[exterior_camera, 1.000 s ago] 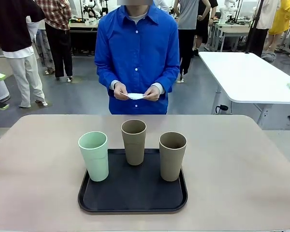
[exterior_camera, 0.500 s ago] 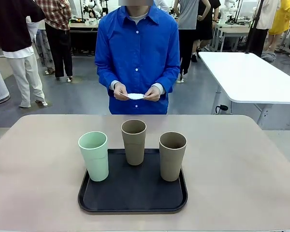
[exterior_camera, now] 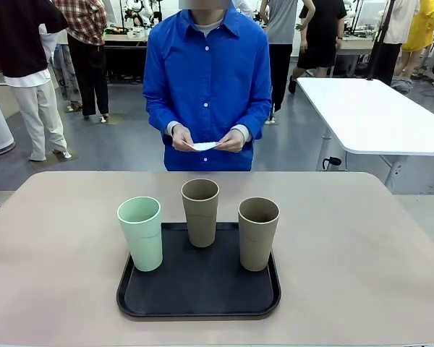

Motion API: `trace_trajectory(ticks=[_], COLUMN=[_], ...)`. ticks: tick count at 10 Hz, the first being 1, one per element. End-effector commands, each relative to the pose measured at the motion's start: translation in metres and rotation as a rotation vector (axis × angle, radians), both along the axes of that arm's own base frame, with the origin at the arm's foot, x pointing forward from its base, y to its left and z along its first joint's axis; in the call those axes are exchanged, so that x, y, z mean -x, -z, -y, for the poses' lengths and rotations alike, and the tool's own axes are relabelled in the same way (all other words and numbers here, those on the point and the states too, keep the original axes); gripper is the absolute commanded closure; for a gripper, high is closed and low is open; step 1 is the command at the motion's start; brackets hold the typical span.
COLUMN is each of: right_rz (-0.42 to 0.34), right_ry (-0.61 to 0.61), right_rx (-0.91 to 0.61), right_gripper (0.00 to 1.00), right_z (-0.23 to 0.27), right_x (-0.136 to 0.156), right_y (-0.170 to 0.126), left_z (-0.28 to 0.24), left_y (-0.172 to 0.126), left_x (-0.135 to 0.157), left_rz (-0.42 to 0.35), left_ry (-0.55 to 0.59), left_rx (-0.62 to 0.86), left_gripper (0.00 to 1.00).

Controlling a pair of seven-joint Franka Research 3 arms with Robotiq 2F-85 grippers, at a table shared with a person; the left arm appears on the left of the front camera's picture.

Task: Place coasters on the table and set cups on them.
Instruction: Pick up one Reusable plastic cup and place it on a coaster set by the human.

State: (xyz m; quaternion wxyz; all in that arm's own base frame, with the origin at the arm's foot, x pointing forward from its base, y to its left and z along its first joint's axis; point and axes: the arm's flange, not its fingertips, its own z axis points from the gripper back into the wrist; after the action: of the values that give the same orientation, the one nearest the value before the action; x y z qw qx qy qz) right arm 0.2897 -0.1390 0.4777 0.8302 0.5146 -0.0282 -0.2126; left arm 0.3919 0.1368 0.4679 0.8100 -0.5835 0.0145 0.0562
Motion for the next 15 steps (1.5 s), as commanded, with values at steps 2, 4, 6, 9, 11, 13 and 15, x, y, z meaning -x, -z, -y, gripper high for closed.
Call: trace_trajectory(ticks=[2, 4, 6, 9, 11, 13, 15], right_rz=[0.006, 0.006, 0.006, 0.006, 0.006, 0.006, 0.006], right_ry=[0.006, 0.006, 0.006, 0.006, 0.006, 0.006, 0.006], right_rx=[-0.024, -0.024, -0.024, -0.024, -0.024, -0.024, -0.024], right_gripper=[0.00, 0.00, 0.00, 0.00, 0.00, 0.00, 0.00], right_z=[0.0002, 0.0002, 0.0002, 0.0002, 0.0002, 0.0002, 0.0002], right_x=[-0.0006, -0.0006, -0.0006, -0.0006, -0.0006, -0.0006, -0.0006], right_y=[0.0003, 0.0003, 0.0003, 0.0003, 0.0003, 0.0003, 0.0003], left_z=[0.0015, 0.0015, 0.0015, 0.0015, 0.0015, 0.0015, 0.0015], left_y=[0.0000, 0.0000, 0.0000, 0.0000, 0.0000, 0.0000, 0.0000], left_x=[-0.0022, -0.0022, -0.0022, -0.0022, -0.0022, -0.0022, -0.0022], left_rz=[0.002, 0.002, 0.002, 0.002, 0.002, 0.002, 0.002], left_ry=[0.017, 0.017, 0.017, 0.017, 0.017, 0.017, 0.017], left_rx=[0.006, 0.006, 0.006, 0.006, 0.006, 0.006, 0.006], left_gripper=[0.00, 0.00, 0.00, 0.00, 0.00, 0.00, 0.00])
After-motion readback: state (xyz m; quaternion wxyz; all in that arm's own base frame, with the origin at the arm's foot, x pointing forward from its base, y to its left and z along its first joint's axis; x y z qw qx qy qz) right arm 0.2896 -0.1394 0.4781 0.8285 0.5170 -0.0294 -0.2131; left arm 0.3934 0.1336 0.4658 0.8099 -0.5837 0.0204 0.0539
